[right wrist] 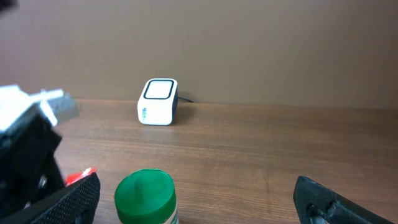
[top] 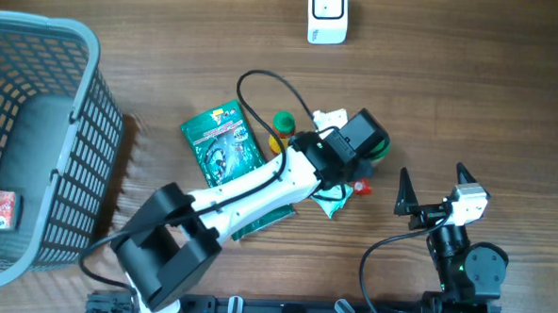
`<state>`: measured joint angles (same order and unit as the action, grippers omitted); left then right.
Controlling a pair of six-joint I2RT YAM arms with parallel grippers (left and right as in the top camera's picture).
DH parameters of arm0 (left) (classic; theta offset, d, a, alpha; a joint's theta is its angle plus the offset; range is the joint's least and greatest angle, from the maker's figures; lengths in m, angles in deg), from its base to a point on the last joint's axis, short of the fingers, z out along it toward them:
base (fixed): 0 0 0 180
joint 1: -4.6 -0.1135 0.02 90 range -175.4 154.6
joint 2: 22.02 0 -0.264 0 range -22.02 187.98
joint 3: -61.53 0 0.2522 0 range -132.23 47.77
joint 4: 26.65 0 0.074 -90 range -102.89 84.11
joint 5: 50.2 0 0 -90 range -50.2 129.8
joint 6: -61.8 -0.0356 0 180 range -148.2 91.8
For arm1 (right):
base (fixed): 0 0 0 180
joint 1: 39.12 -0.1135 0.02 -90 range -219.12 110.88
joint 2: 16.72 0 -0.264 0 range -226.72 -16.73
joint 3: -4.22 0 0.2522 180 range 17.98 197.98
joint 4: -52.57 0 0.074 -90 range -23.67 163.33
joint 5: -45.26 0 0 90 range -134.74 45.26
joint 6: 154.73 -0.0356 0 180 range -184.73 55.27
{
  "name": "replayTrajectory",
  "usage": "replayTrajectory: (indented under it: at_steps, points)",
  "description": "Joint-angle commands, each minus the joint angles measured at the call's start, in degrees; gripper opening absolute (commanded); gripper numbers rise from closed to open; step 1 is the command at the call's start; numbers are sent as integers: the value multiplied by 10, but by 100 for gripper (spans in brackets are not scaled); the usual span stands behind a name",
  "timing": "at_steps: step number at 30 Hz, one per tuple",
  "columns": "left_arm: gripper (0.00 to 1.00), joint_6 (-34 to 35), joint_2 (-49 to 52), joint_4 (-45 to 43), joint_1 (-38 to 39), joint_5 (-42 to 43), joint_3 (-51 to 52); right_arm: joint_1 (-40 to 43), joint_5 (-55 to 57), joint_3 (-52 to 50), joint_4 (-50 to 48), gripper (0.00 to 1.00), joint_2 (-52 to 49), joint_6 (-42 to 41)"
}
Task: Scan the item barcode
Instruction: 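Lay the red Nescafe sachet on the table beside the wipes pack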
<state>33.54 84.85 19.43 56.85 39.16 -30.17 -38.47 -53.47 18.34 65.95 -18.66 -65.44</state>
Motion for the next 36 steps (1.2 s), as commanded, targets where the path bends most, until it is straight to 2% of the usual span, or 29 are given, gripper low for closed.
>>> replayTrajectory:
  at_steps: [1,7,12,14,17,19,20,22,23,25,26,34,36]
  points:
    - [4,64,17,58,15,-12,3,1,2,-1,-2,99,3,7]
    - [4,28,17,92,63,-52,4,1,2,-1,-2,100,3,7]
    - [4,17,17,100,71,-56,4,1,2,-1,-2,100,3,7]
    - [10,17,17,100,71,-96,4,1,2,-1,-2,100,3,7]
    - [12,17,17,99,71,-104,4,1,2,-1,-2,100,3,7]
    - [22,17,17,100,71,-110,4,1,2,-1,-2,100,3,7]
    - [32,17,17,100,71,-110,4,1,2,-1,-2,100,3,7]
    - [57,17,17,100,66,-110,4,1,2,-1,-2,100,3,7]
    - [75,17,17,100,59,-110,4,1,2,-1,-2,100,3,7]
    - [96,15,11,111,36,-103,3,1,2,-1,-2,100,3,7]
    - [100,12,4,115,26,-97,3,1,2,-1,-2,100,3,7]
    - [100,-151,-108,92,15,-91,3,1,2,-1,-2,100,3,7]
    - [100,-169,-134,86,15,-118,3,1,2,-1,-2,100,3,7]
